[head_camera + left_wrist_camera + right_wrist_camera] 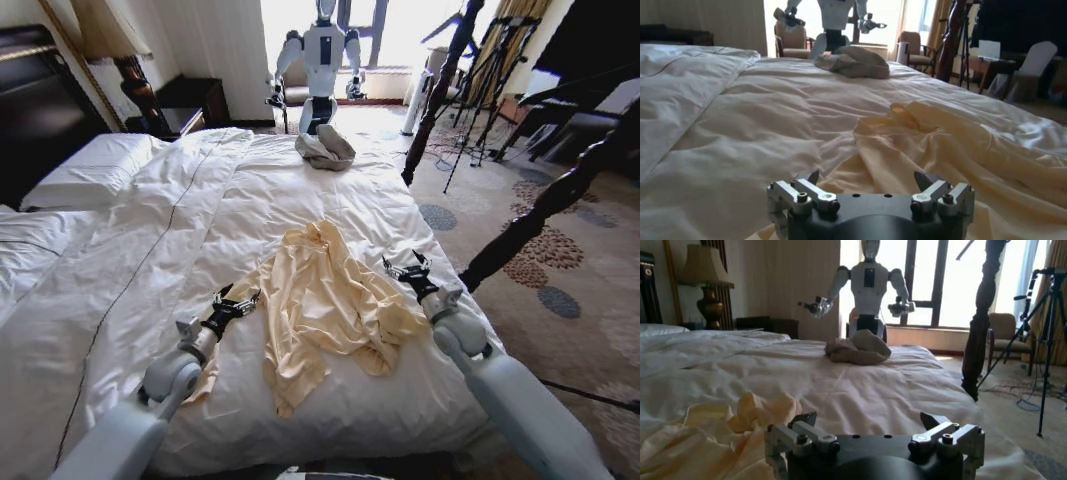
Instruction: Pick up the clothes from the bed and hang them on the clothes hanger.
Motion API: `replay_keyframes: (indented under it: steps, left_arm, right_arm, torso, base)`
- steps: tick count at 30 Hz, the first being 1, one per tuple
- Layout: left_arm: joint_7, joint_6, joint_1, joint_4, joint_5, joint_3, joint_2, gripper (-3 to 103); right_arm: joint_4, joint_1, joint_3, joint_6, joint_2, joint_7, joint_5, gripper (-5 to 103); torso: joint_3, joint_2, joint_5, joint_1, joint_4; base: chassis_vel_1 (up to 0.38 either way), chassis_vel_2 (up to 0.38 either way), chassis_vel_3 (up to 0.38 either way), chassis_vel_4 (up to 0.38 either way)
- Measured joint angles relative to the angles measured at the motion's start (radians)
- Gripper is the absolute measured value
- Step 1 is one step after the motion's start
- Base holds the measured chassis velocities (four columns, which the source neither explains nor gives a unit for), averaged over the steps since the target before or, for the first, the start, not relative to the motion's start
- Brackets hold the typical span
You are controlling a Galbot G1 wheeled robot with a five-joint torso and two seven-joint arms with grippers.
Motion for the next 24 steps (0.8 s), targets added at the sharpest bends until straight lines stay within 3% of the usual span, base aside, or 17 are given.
replay_keyframes:
  steps: [4,7,9,11,14,18,21,24]
  left_arm:
    - [-0.017,0.008,-0.149,0.088,-0.033,0.081,-0.005,98]
    - [-0.039,0.008,-0.268,0.194,-0.042,0.165,-0.044,98]
    - [-0.041,0.007,-0.278,0.203,-0.042,0.173,-0.049,98]
    - [-0.049,0.0,-0.327,0.245,-0.031,0.208,-0.073,98]
    - [-0.049,-0.007,-0.357,0.266,-0.021,0.232,-0.076,98]
    - [-0.048,-0.013,-0.413,0.303,-0.013,0.283,-0.077,98]
    - [-0.047,-0.015,-0.488,0.353,-0.012,0.351,-0.097,98]
    - [-0.05,-0.016,-0.512,0.369,-0.011,0.374,-0.11,95]
  right_arm:
    - [-0.093,0.042,0.0,-0.003,-0.042,-0.058,-0.009,100]
    - [-0.211,0.064,0.004,0.066,-0.096,-0.119,-0.088,100]
    - [-0.22,0.065,0.004,0.074,-0.101,-0.122,-0.101,100]
    - [-0.277,0.077,0.006,0.131,-0.153,-0.134,-0.231,100]
    - [-0.295,0.095,0.007,0.14,-0.194,-0.134,-0.273,100]
    - [-0.326,0.14,0.008,0.104,-0.269,-0.127,-0.275,100]
    - [-0.346,0.203,0.009,-0.011,-0.353,-0.112,-0.155,100]
    - [-0.365,0.231,0.01,-0.048,-0.382,-0.12,-0.117,100]
  torso:
    - [0.0,0.0,0.0002,0.0,-0.0002]
    - [0.0,0.0,-0.0001,0.0,-0.0006]
    - [0.0,0.0,0.0,0.0,-0.0005]
    - [0.0,0.0,0.0,0.0,-0.0006]
    - [0.0,0.0,-0.0002,0.0,-0.0004]
    - [0.0,0.0,-0.0001,-0.001,0.0002]
    - [0.0,0.0,-0.0002,0.0,0.0]
    - [0.0,0.0,-0.0002,0.0,-0.0001]
  base:
    - [0.0,0.0,0.0,0.0]
    - [0.0,0.0,0.0,0.0]
    - [0.0,0.0,0.0,0.0]
    - [0.0,0.0,0.0,0.0]
    - [0.0,0.0,0.0,0.0]
    - [0.0,0.0,0.0,0.0]
    - [0.0,0.0,0.0,0.0]
    - [0.0,0.0,0.0,0.0]
